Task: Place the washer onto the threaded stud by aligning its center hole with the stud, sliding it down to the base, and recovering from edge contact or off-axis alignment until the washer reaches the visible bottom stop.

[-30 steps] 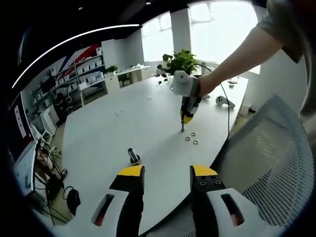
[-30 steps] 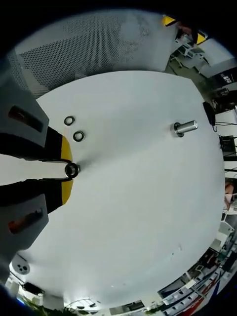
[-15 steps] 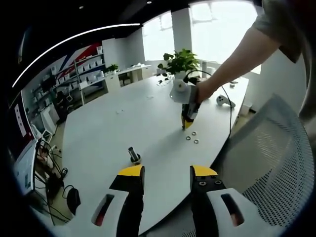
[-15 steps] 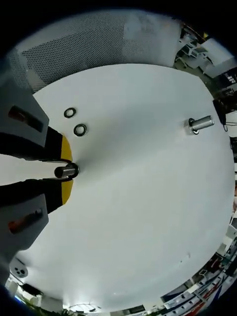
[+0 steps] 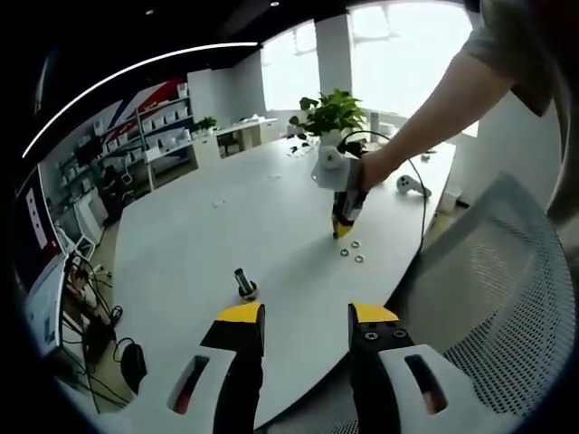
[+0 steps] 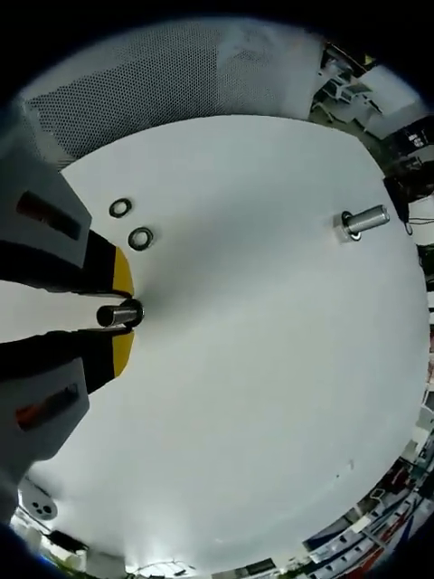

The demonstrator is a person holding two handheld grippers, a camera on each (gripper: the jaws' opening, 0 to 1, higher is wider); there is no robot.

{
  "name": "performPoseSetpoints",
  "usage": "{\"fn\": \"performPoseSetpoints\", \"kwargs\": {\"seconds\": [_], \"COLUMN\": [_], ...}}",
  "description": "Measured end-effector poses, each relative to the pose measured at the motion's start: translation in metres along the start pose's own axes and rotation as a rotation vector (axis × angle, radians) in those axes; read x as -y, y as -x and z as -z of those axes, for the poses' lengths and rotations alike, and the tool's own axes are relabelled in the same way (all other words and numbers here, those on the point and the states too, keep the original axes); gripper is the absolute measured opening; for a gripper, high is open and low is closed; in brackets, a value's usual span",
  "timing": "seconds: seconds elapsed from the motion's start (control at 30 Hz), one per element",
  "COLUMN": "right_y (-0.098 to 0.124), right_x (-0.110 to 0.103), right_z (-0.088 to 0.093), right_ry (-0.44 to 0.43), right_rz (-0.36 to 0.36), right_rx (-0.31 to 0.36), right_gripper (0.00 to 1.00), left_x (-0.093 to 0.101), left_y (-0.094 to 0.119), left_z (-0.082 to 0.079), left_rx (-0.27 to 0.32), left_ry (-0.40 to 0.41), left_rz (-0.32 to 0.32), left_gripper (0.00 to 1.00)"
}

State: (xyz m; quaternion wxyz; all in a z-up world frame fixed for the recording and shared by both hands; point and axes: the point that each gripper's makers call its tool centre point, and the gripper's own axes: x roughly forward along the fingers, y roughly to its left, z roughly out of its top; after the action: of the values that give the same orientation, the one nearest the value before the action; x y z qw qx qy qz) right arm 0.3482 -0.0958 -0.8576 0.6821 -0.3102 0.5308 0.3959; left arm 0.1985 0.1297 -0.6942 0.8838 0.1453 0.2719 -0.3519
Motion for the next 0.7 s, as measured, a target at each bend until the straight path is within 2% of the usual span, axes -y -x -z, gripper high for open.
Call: {"fn": "performPoseSetpoints", "kwargs": {"seconds": [0.13,0.4,0.43,0.7], "right_y": [0.007,0.028,0.03,0.03], "right_x": [0.002,-0.002,-0.005,-0.011], "right_z": [0.005,0.008,0.008,0.025], "right_ry": [0.01,-0.046,-0.079,-0.092], "right_rz": [0.015,0.03,0.032,0.027], "right_rx": [-0.001,0.061,0.076,0.084], "right_gripper": [0.18,0.18,0.19,0.19], "left_x": [0.001,0.003,0.003,0.001], "left_y": [-0.001,-0.001,-0.001,-0.001], "left_z": [0.001,0.0,-0.001,-0.001], "left_rx": [-0.004,-0.004,-0.004,0.0], "left_ry": [-0.004,-0.015,-0.017,-0.019], "left_rz": [0.002,0.008,0.008,-0.004], "left_gripper": [0.35,0.35,0.35,0.36]}}
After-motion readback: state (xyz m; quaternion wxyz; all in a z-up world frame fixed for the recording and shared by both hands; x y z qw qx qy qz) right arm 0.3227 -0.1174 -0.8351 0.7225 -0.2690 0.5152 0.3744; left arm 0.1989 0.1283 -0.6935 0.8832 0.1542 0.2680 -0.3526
